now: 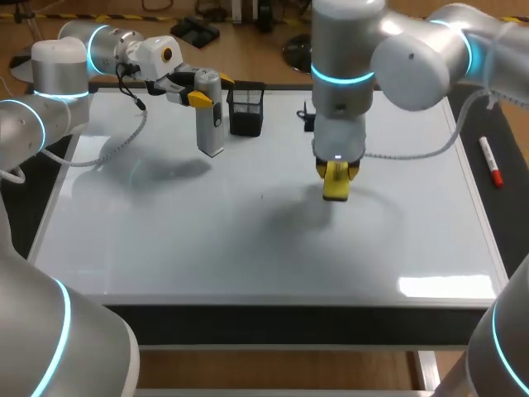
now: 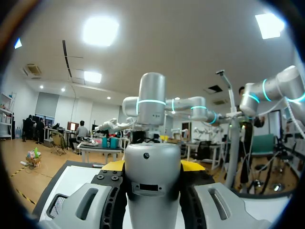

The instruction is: Pick up the inspection probe, press it on each red-marked spot on the whiteboard one by one, put down the probe, pick up the eraser, and wipe off all the red marks.

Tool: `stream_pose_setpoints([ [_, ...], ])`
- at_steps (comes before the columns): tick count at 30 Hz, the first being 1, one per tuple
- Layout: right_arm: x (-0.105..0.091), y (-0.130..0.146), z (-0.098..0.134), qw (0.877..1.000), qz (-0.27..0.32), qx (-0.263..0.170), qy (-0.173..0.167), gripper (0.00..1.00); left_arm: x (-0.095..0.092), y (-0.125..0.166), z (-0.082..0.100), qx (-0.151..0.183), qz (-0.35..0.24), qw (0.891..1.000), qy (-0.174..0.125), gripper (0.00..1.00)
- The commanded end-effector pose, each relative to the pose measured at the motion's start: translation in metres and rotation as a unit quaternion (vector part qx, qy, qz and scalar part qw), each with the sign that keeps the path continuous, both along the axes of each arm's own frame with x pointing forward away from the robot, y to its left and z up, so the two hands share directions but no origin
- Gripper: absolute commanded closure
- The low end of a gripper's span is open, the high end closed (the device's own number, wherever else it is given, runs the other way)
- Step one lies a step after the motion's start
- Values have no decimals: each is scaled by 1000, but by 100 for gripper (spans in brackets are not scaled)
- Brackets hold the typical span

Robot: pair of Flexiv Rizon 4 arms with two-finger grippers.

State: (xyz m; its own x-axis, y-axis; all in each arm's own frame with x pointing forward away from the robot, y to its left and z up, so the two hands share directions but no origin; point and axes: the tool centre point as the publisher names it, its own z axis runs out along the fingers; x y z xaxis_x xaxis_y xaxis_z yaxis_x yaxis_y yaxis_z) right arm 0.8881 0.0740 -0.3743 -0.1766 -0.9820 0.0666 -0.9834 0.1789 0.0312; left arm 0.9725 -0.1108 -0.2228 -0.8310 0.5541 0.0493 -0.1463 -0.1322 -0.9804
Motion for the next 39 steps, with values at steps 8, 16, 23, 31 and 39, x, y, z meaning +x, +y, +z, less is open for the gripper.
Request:
stream_pose_setpoints([
  [8, 82, 8, -13, 1000, 24, 15, 14, 100, 0, 0, 2, 1, -1, 1000, 0, 100],
  [16, 125, 16, -22, 999, 35, 13, 19, 100, 0, 0, 2, 1, -1, 1000, 0, 100],
  [23, 155, 18, -22, 999, 44, 9, 24, 100, 0, 0, 2, 1, -1, 1000, 0, 100],
  [31, 180, 21, -24, 998, 52, 7, 23, 100, 0, 0, 2, 1, -1, 1000, 0, 100],
  [39, 200, 24, -32, 998, 53, 10, 23, 100, 0, 0, 2, 1, -1, 1000, 0, 100],
])
